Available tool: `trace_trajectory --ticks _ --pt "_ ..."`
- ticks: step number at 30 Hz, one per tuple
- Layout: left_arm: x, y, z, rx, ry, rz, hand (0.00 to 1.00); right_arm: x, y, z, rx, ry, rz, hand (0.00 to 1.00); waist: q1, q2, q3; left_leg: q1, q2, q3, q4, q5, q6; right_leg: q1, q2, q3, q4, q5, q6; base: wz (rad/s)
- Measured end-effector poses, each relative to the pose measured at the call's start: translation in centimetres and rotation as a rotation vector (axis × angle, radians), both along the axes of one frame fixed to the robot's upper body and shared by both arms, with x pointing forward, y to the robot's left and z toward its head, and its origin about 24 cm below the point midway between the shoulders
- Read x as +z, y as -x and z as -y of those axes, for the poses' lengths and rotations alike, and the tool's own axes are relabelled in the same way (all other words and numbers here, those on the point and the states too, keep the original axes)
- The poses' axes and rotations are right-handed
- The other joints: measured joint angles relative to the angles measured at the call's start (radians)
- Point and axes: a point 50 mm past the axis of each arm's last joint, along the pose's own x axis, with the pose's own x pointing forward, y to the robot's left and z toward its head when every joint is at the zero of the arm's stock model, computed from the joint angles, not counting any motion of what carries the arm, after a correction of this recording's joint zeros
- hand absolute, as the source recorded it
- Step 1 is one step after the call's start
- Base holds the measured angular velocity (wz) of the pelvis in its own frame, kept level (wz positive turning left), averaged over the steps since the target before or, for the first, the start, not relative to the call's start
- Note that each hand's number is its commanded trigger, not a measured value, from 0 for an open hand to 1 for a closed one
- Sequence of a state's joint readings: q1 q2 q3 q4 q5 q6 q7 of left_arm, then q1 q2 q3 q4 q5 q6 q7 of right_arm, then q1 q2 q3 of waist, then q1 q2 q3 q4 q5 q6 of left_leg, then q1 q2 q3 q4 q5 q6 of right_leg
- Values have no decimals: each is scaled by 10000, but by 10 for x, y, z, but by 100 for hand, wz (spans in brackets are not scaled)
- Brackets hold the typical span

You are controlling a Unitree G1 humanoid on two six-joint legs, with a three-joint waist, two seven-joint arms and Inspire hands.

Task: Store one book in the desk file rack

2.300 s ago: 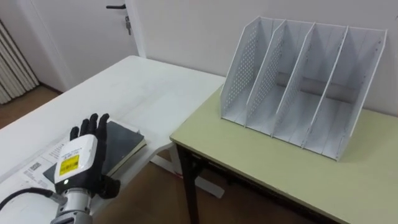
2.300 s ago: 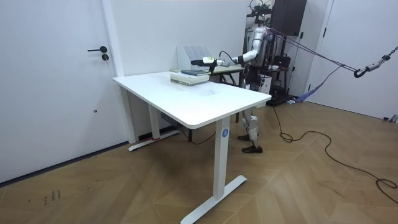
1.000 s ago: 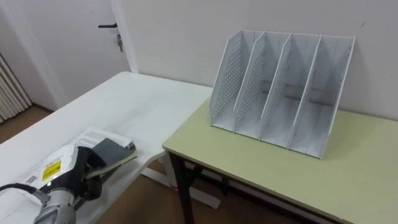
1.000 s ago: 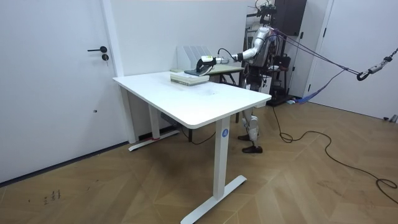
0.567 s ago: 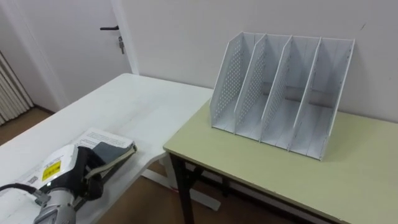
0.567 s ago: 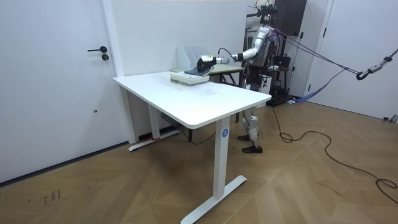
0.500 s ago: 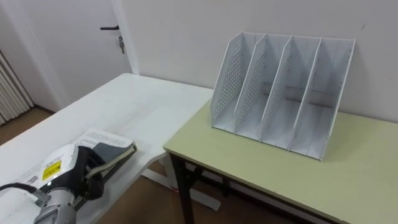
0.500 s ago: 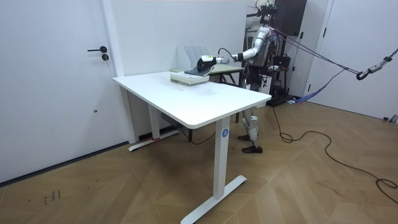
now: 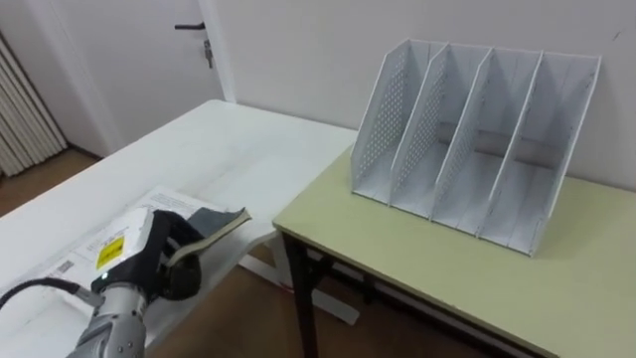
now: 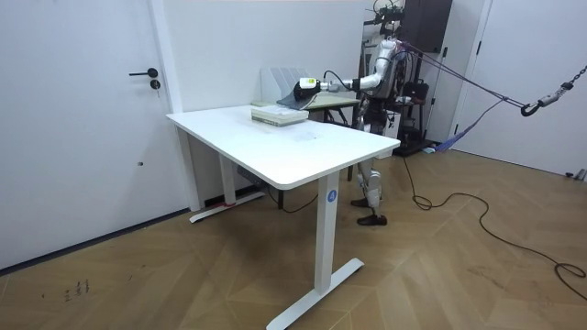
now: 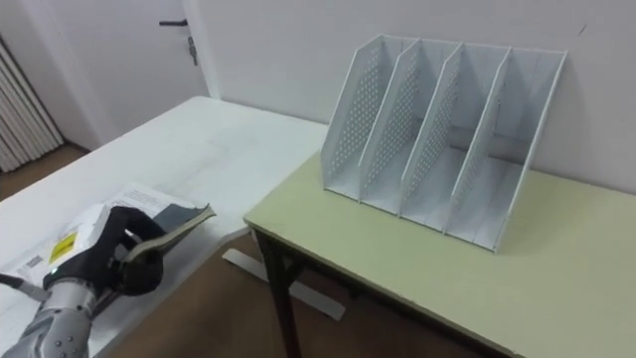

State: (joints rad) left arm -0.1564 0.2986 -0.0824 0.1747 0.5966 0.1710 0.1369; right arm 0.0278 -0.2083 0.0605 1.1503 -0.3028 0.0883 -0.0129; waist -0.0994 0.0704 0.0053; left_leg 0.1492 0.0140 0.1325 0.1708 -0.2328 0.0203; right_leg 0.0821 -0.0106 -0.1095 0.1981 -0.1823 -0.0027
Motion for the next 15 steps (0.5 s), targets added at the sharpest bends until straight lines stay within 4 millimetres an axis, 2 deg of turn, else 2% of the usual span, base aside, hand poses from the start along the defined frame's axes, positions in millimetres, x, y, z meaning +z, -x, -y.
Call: trace_trajectory --ticks 4,7,11,14,15 --pt "21 -1 13 -656 704 1087 100 8 -26 -8 114 -462 1322 0 292 -47 8 -217 68 -38 4 0 -1 -120 -13 -86 -92 55 3 2" --pt "33 -1 21 -1105 1342 1718 100 15 -45 -23 674 -948 2404 0 309 -60 1 -279 73 -45 -2 0 -2 -150 -33 -226 -131 64 -1 3" --pt "43 0 26 -1543 1675 2360 100 24 -62 -35 1360 -1262 3257 0 490 -62 -6 -126 81 -99 -49 0 -2 -51 -2 -175 -139 64 -1 -7" --pt "46 1 28 -1684 2055 2528 100 33 -71 -43 1802 -1424 3876 0 551 -70 -14 5 50 -303 -68 -1 -3 89 6 -180 -179 64 -1 -1" --pt "49 2 29 -1748 2305 2656 100 41 -76 -47 2062 -1523 4341 0 643 -71 -13 -17 45 -303 -69 -1 -3 66 6 -187 -174 64 -1 -5"
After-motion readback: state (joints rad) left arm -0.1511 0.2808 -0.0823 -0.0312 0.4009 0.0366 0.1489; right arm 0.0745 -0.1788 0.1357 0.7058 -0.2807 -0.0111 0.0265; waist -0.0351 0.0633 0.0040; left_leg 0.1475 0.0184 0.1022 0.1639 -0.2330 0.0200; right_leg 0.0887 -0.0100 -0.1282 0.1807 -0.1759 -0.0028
